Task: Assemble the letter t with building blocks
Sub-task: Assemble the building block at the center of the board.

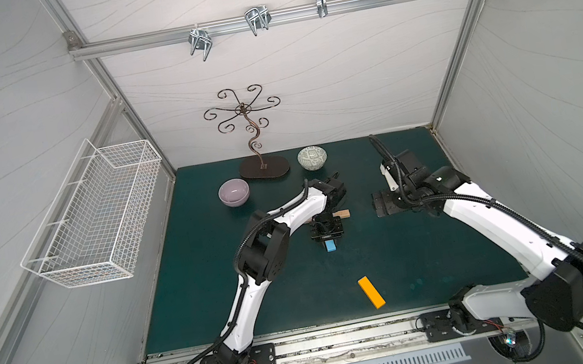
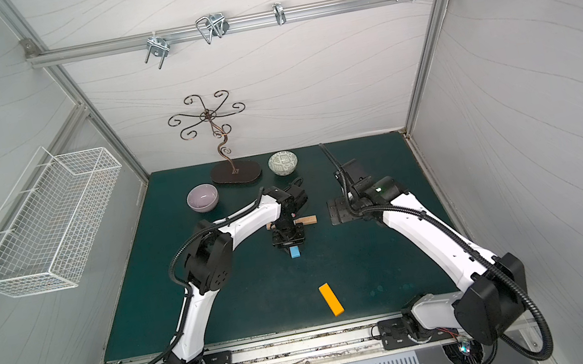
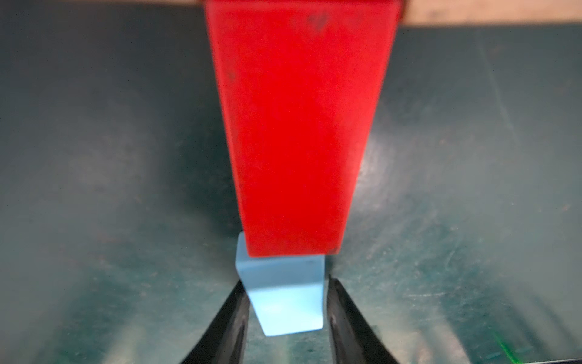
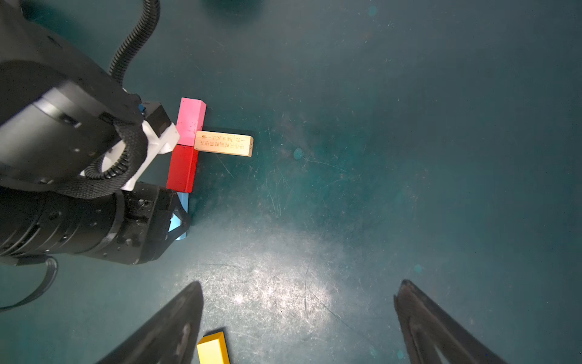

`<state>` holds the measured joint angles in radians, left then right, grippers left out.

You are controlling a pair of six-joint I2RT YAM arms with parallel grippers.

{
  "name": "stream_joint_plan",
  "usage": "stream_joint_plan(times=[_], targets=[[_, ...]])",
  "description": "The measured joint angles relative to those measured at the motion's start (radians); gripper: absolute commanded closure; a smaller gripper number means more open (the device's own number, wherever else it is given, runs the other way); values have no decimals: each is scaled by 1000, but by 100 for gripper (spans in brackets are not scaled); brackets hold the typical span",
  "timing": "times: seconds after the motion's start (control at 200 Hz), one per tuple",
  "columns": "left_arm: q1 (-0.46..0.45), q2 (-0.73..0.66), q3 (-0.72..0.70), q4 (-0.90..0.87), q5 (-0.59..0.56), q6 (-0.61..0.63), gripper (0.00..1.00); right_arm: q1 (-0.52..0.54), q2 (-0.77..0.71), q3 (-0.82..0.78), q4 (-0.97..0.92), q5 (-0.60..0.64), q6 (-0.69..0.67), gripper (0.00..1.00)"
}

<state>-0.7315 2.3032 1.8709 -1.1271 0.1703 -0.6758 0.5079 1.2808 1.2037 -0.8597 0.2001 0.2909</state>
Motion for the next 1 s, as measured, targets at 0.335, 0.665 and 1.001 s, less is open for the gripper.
stream_joint_plan(times=[0.335,0.665,1.001], targets=[[4,2,0,-6,-2,0,63,0,0,-1,6,-3,0,4],[4,2,1,-7,-1,-1,64,0,0,-1,7,-4,0,4],[4,3,1,-6,2,-9,63,0,0,-1,7,-5,0,3]])
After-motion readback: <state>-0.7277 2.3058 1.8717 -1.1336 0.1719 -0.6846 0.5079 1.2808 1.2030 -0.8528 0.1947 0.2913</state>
